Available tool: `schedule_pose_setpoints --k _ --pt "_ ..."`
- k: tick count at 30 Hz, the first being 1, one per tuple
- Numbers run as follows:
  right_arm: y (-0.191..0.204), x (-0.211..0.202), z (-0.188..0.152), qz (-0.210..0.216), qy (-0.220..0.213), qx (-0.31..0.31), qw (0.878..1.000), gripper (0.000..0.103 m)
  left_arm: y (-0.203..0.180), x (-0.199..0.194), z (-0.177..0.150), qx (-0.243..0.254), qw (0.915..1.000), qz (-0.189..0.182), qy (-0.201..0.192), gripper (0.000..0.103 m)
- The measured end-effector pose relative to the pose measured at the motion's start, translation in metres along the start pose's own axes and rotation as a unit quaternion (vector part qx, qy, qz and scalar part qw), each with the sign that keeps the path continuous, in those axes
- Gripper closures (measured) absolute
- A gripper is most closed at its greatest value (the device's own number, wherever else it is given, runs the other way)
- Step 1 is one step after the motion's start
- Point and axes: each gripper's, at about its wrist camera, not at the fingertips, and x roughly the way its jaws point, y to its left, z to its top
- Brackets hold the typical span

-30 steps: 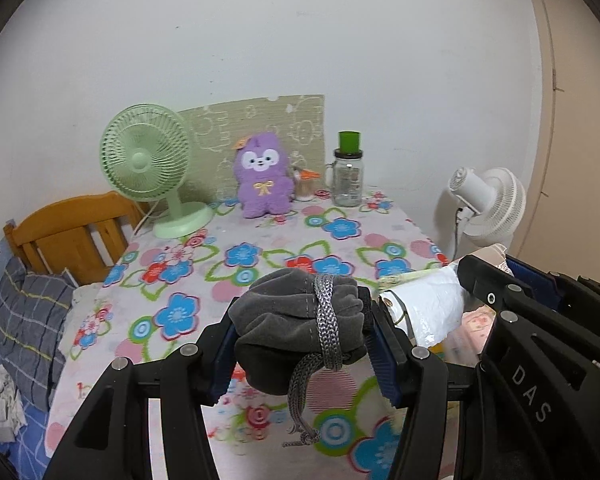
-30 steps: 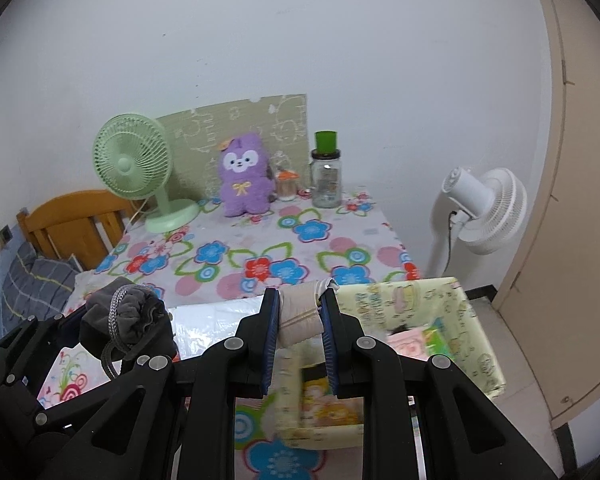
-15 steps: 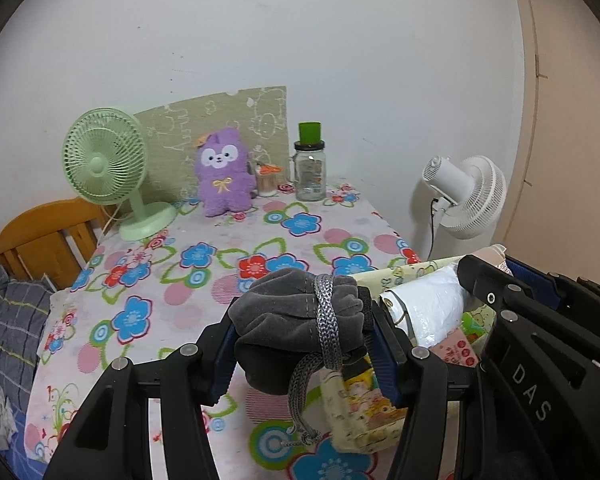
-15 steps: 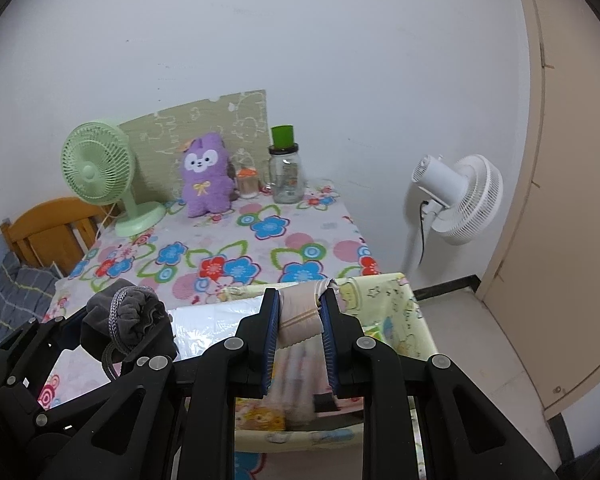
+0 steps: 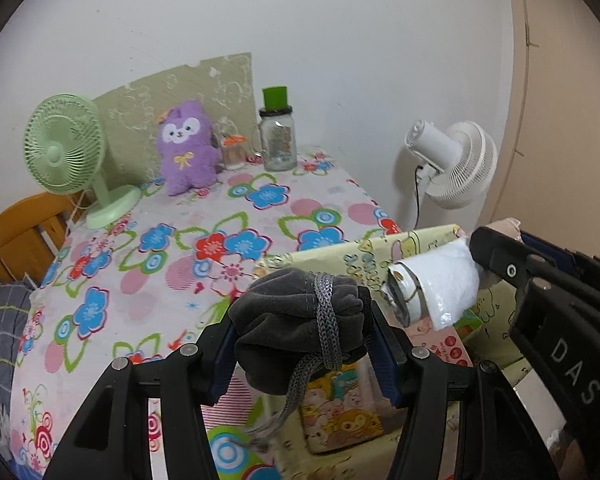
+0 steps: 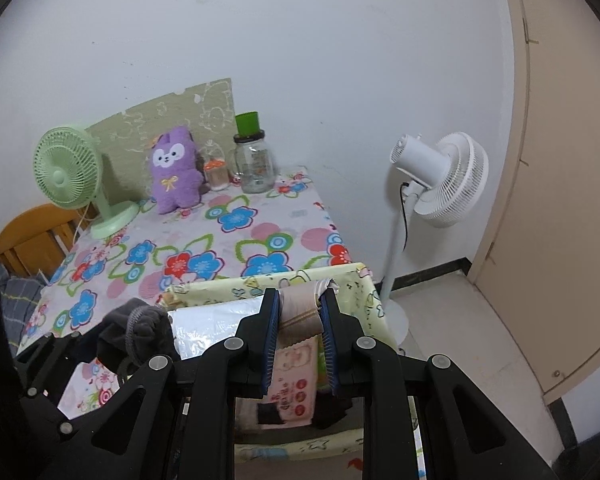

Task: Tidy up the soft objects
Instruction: 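Carry the grey bag with the left tool while the right tool carries the white roll over the box, then open the left tool into the box while the right tool releases the white roll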

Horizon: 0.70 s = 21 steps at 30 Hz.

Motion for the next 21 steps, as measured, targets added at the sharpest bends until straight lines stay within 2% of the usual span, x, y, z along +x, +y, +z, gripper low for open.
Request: schedule_pose_setpoints --k 7,11,18,21 --pt "-0.004 0.019 -0.002 -0.001 0.019 0.006 1.0 0.08 -0.005 0.017 0.0 -0.002 0.9998 -0.007 0.017 0.042" --pt "-0.007 0.026 0.001 -0.01 0.019 0.008 1.0 0.08 -0.005 0.022 0.001 0.0 0.9998 -0.009 0.015 0.025" --pt "-0.012 0.03 0.008 -0.018 0.013 0.015 1.0 0.08 -0.004 0.027 0.003 -0.008 0.9992 -0.033 0.023 0.008" --pt "-0.012 0.033 0.009 -0.018 0.015 0.016 1.0 0.08 -0.007 0.024 0.003 0.003 0.9991 -0.038 0.02 0.006"
